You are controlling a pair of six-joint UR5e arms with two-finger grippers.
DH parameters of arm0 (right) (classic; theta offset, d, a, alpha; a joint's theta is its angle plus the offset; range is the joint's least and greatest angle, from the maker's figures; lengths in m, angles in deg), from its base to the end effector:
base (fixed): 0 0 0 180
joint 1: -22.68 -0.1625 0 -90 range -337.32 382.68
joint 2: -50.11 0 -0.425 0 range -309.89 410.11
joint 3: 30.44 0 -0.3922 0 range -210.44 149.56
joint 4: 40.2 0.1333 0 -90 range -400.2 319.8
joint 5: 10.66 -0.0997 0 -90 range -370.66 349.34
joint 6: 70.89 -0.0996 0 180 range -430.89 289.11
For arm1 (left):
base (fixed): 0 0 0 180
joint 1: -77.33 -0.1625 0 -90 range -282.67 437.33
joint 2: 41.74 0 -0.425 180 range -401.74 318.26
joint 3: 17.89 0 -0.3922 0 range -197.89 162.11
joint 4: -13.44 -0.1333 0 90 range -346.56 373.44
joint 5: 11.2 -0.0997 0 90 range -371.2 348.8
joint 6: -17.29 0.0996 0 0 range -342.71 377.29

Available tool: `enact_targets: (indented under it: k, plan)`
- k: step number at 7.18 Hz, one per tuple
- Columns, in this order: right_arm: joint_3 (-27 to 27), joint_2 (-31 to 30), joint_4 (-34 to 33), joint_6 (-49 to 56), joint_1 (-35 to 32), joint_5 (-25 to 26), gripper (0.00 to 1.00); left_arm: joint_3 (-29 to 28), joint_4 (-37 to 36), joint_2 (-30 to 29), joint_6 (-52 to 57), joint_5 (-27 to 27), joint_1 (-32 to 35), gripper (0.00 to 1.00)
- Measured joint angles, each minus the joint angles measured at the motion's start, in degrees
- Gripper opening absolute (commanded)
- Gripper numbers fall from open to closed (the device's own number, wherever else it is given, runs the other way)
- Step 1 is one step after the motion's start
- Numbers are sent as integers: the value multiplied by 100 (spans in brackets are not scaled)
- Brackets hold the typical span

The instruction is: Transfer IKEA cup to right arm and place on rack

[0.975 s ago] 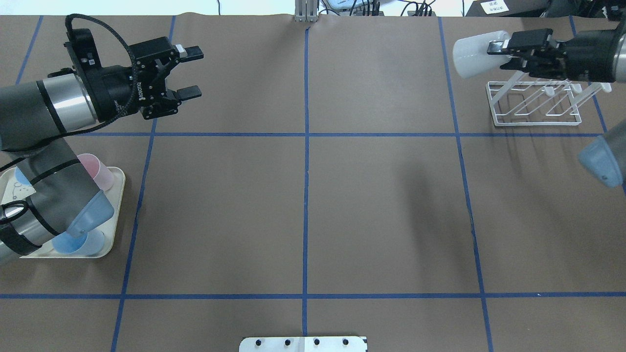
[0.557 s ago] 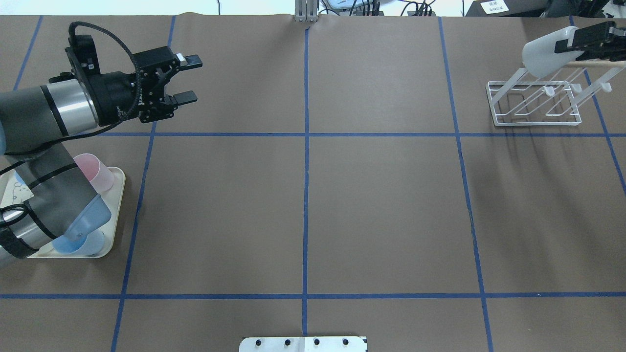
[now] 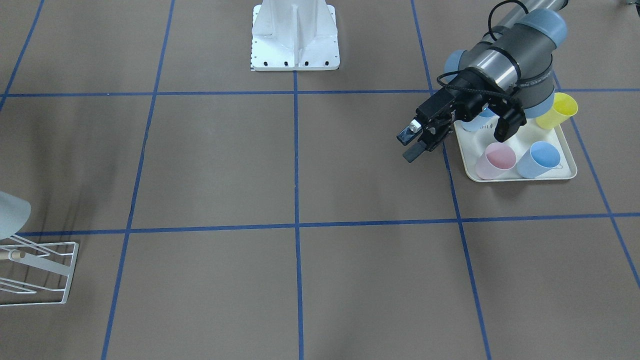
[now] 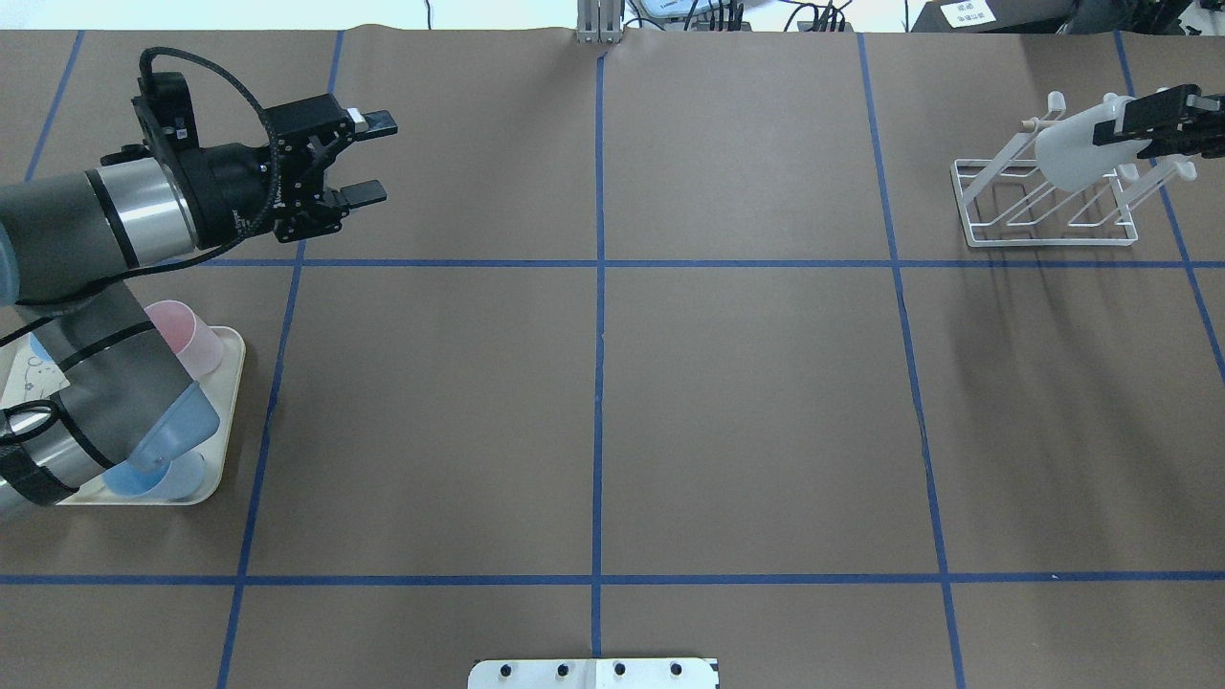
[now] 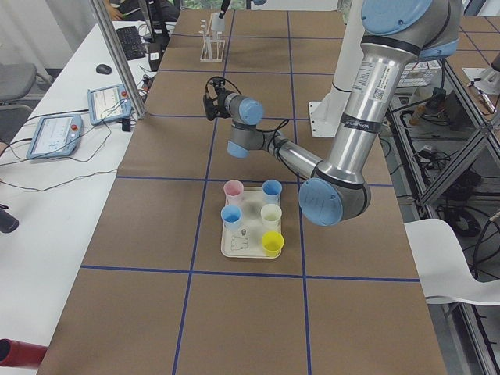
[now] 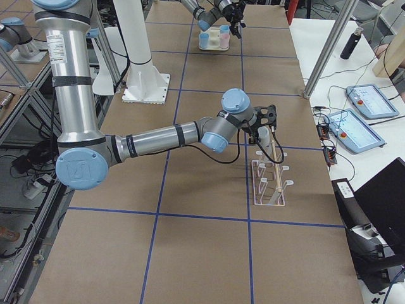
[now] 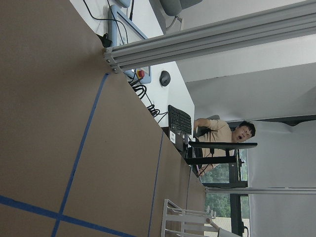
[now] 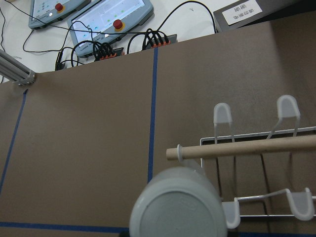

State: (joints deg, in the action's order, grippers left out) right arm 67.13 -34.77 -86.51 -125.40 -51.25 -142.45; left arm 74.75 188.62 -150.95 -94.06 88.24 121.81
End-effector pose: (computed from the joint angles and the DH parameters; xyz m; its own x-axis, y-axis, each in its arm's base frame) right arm -0.0845 -0.5351 0.4577 0.4516 0.0038 0.8922 -0.3693 0.9111 0.1830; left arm 0.3237 -0.4819 0.2938 -0.4055 -0.1051 -0.9080 0.4634 0.8326 -0.3034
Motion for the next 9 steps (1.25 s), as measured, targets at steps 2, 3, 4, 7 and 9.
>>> enact_targets:
  k: [2,3,4,7,9]
  plan:
    - [-29,6,-149,29,128,117,0,-11,22,3,0,-3,-1,100]
    - [-53,2,-203,96,174,181,0,-11,31,4,2,-3,-1,100]
    - [-81,-17,-231,189,188,193,0,-11,35,3,4,-4,-1,100]
    - [-61,-63,-252,260,63,47,0,-10,36,-4,0,-4,-2,100]
    - [-79,-27,-329,262,-57,-61,0,-11,36,-3,0,-4,-2,100]
